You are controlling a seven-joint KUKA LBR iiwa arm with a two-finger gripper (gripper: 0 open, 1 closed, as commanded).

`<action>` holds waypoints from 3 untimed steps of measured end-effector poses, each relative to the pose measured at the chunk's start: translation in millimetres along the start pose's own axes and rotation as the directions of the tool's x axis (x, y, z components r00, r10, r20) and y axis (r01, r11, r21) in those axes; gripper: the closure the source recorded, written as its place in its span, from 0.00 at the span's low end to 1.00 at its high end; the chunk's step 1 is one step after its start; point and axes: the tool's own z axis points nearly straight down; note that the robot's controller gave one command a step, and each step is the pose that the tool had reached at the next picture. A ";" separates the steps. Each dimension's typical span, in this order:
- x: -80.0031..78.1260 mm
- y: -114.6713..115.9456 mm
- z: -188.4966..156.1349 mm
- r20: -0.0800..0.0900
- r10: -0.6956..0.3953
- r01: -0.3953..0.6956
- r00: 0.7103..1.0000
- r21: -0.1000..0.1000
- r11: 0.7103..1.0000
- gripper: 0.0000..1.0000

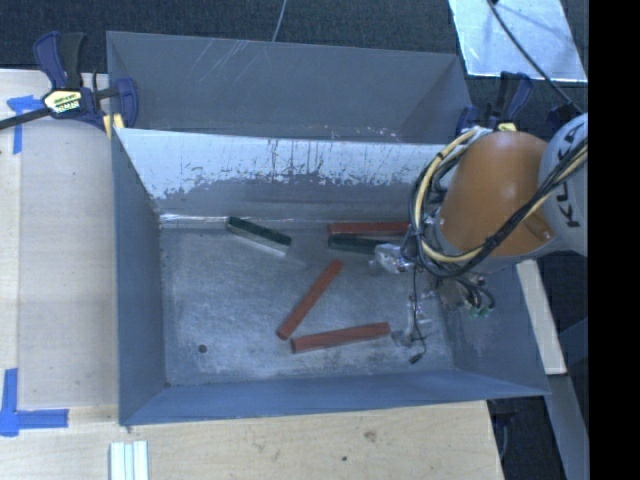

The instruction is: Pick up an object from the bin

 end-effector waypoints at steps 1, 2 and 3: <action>-12.0 18.6 -22.8 0.008 -0.184 0.184 0.983 0.003 0.983 0.00; -0.3 34.5 2.7 0.006 -0.031 0.031 1.000 0.002 1.000 0.00; -1.1 47.2 39.2 0.003 -0.259 0.259 0.966 0.002 0.966 0.00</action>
Offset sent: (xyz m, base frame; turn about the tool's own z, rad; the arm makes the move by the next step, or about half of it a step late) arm -0.0119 0.0421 -0.0136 0.0279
